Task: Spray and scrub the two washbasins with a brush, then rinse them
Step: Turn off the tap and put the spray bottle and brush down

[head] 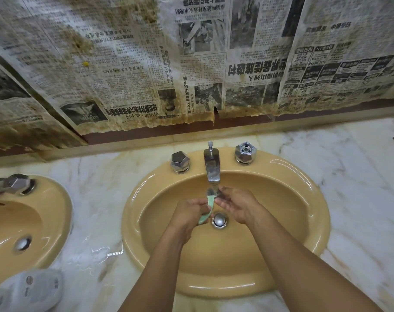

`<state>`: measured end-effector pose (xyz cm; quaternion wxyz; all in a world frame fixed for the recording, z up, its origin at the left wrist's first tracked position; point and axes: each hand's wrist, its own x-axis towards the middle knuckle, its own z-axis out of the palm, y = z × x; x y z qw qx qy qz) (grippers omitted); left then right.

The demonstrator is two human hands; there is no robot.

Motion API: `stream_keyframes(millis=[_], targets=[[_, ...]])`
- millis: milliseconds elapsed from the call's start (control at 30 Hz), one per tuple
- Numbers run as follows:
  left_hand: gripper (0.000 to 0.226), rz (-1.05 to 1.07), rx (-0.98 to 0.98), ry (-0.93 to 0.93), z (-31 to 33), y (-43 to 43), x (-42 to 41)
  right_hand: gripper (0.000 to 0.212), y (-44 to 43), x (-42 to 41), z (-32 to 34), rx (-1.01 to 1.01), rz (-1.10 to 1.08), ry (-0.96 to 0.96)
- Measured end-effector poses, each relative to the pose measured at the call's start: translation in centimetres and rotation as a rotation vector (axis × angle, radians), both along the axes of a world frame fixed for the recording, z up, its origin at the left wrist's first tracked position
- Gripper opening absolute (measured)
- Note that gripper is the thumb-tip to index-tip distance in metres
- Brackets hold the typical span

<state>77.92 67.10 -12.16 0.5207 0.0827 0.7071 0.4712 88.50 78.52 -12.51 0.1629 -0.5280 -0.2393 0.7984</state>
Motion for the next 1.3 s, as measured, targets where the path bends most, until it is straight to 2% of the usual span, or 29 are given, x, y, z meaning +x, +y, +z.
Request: stream_keyframes(millis=[267, 433, 533, 733, 833, 933, 1067, 1200, 1300], targets=[[0.03, -0.033, 0.065, 0.198, -0.5, -1.6, 0.3, 0.03, -1.0, 0.6, 0.4, 0.119, 0.025, 0.153], [0.031, -0.034, 0.089, 0.348, -0.2, -4.5, 0.2, 0.03, -3.5, 1.3, 0.9, 0.174, 0.058, 0.201], [0.031, -0.051, 0.074, 0.555, 0.3, -6.7, -0.1, 0.035, -5.6, 1.3, 0.5, 0.178, 0.088, 0.159], [0.035, -0.067, 0.158, 0.981, 2.4, -12.9, -1.9, 0.035, -10.4, -1.4, 1.1, 0.271, 0.293, 0.148], [0.04, -0.029, 0.106, 1.19, 3.0, -16.9, -2.9, 0.039, -13.1, -3.6, 1.7, 0.371, 0.403, 0.121], [0.046, 0.022, 0.026, 1.322, 2.6, -21.7, -4.1, 0.044, -15.7, -5.5, 2.1, 0.482, 0.526, 0.09], [0.048, 0.084, -0.084, 1.392, 1.5, -26.9, -5.4, 0.046, -18.4, -7.0, 2.6, 0.569, 0.603, 0.041], [0.044, 0.1, -0.201, 1.342, -0.2, -29.9, -6.2, 0.041, -20.4, -7.5, 2.8, 0.583, 0.627, 0.004], [0.042, 0.129, -0.205, 1.286, -1.2, -30.7, -6.3, 0.039, -21.0, -7.4, 2.9, 0.587, 0.606, 0.007]])
